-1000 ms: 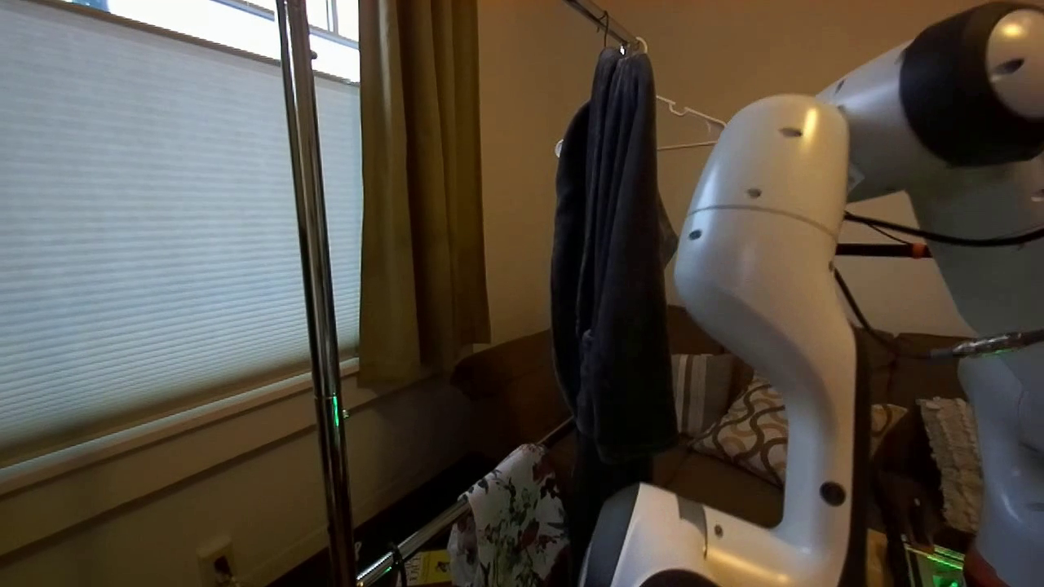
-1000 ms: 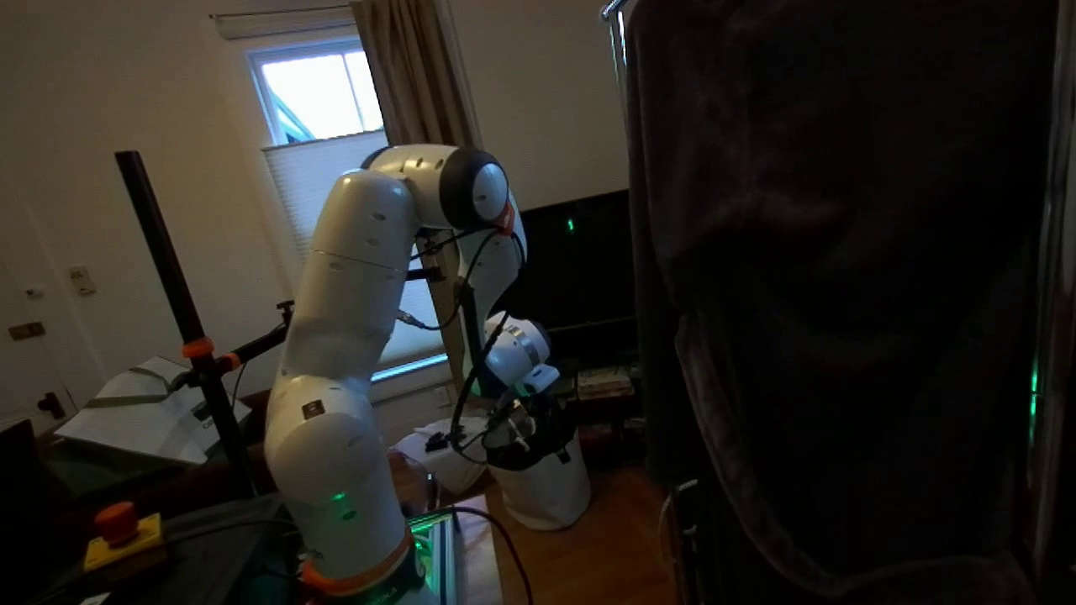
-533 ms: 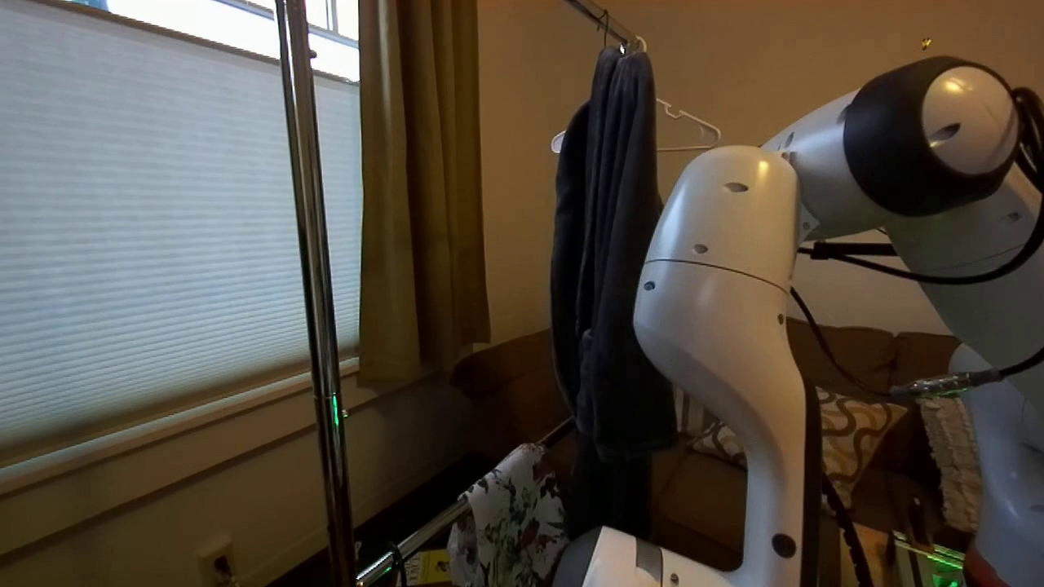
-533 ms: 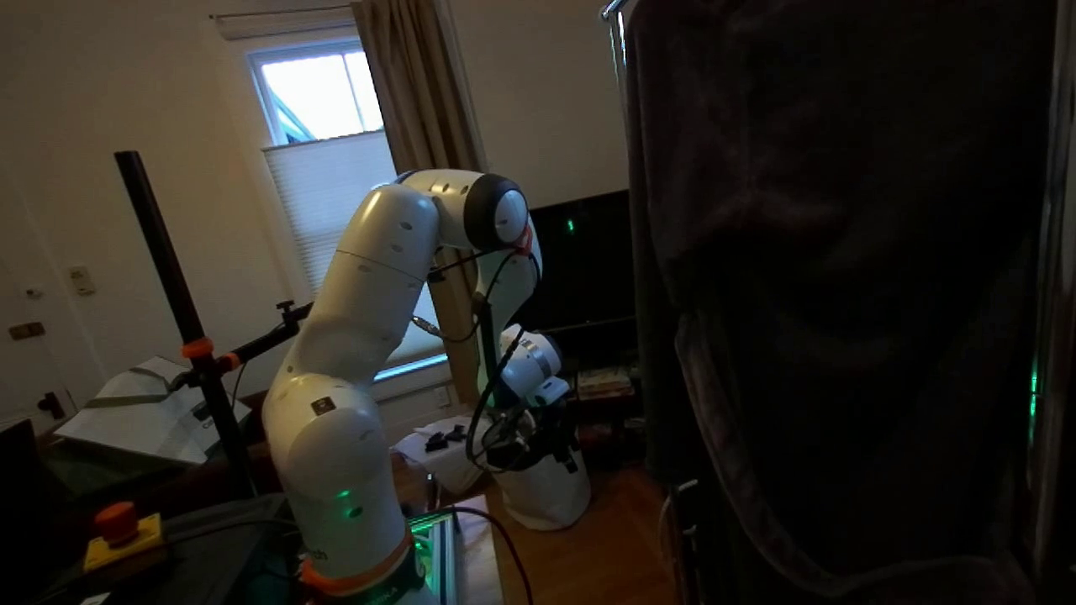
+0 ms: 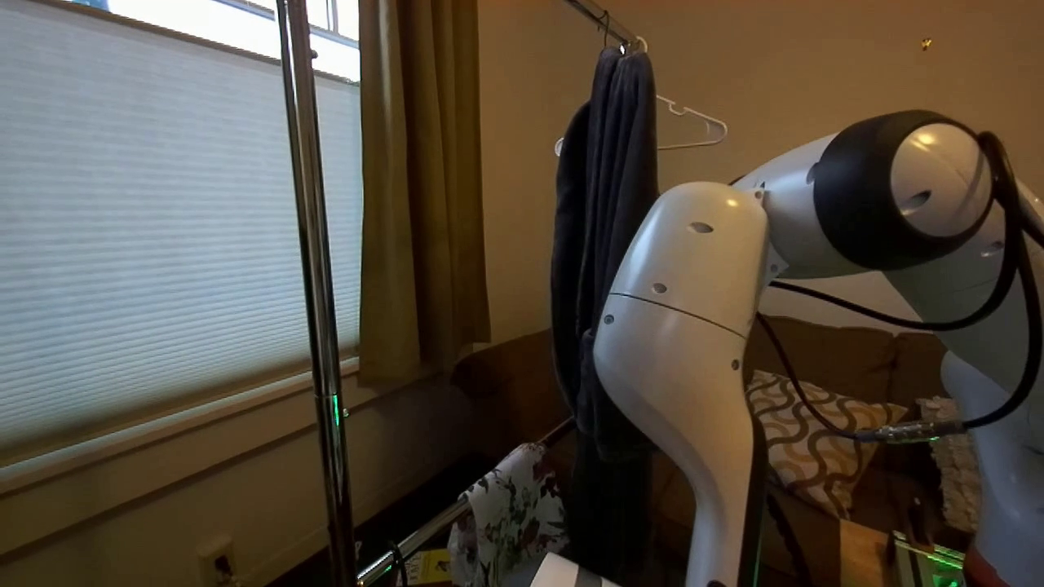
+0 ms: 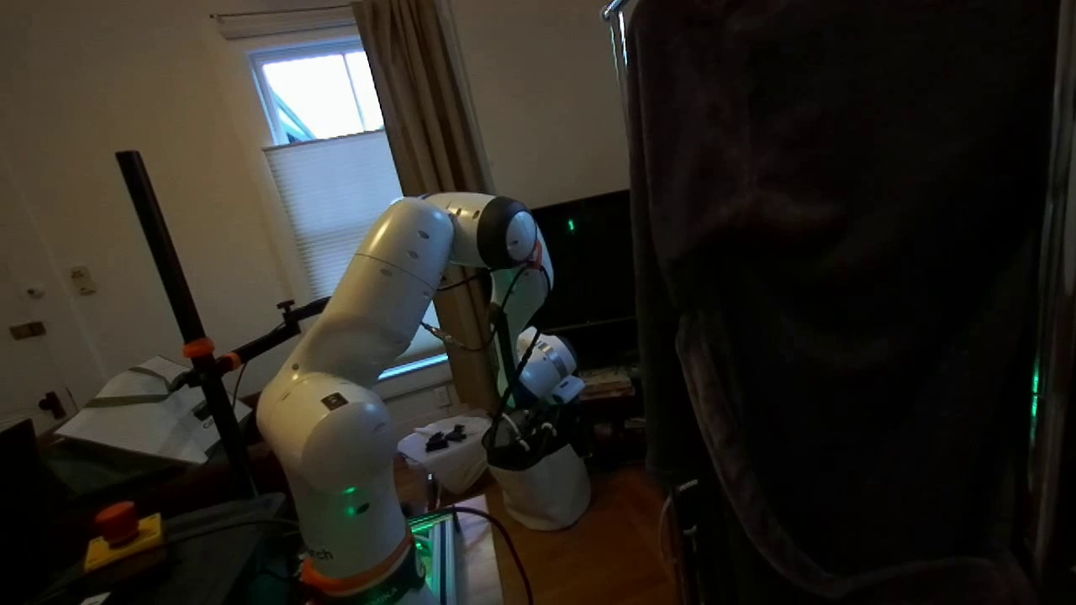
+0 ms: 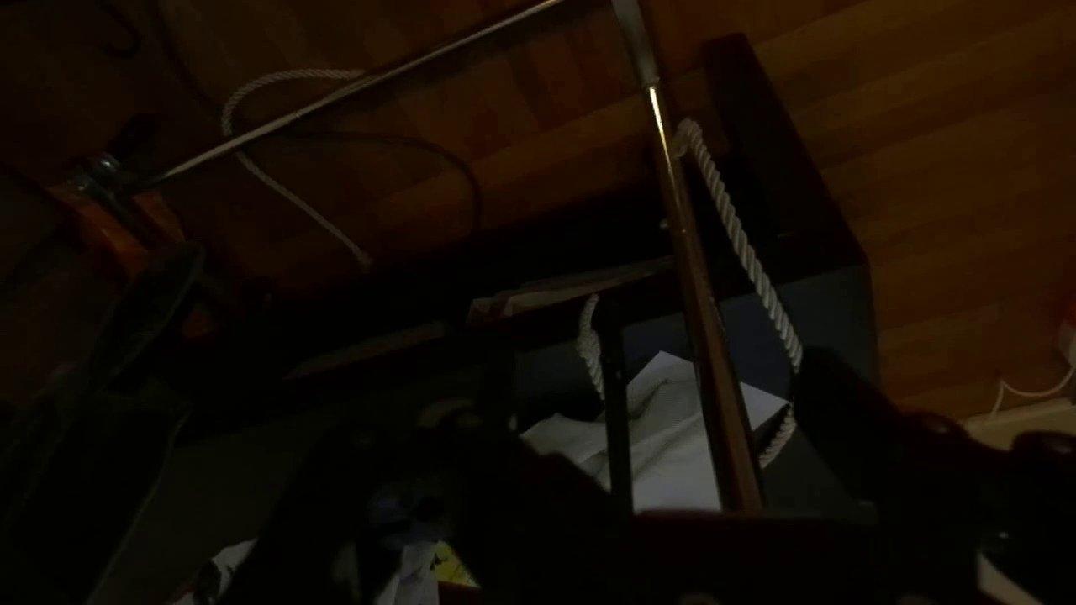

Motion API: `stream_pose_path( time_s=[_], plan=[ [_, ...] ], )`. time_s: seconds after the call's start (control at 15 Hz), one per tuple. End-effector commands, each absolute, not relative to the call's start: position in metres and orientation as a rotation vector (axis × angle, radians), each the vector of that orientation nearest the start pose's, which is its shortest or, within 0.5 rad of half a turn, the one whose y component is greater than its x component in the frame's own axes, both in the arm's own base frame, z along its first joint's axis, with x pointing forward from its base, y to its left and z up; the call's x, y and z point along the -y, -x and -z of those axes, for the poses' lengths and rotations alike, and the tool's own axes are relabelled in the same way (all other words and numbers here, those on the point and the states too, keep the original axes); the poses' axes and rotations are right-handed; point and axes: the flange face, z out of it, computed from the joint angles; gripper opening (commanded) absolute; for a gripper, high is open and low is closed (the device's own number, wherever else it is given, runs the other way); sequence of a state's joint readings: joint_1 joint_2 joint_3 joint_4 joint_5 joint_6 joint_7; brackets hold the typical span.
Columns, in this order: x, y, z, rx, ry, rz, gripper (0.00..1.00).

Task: Put the coat hanger on the top rack

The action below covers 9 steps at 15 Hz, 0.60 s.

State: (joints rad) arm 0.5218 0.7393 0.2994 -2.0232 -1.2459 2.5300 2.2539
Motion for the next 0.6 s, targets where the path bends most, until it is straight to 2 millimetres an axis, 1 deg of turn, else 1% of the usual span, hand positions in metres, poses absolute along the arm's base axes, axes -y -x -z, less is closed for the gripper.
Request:
stream_pose_path(
  time_s=[0.0, 0.07, 0.13, 0.2, 0.47, 0.53],
  plan=[
    [-0.424, -0.376, -0.064, -0.683, 3.131, 0.677, 0.60],
    [-0.423, -0.379, -0.063, -0.687, 3.135, 0.671, 0.53],
    [-0.423, -0.380, -0.061, -0.686, 3.139, 0.667, 0.42],
    [-0.422, -0.381, -0.059, -0.689, 3.144, 0.665, 0.35],
    [-0.422, -0.382, -0.048, -0.689, 3.173, 0.641, 0.04],
    [-0.422, -0.382, -0.048, -0.692, 3.178, 0.650, 0.01]
  ],
)
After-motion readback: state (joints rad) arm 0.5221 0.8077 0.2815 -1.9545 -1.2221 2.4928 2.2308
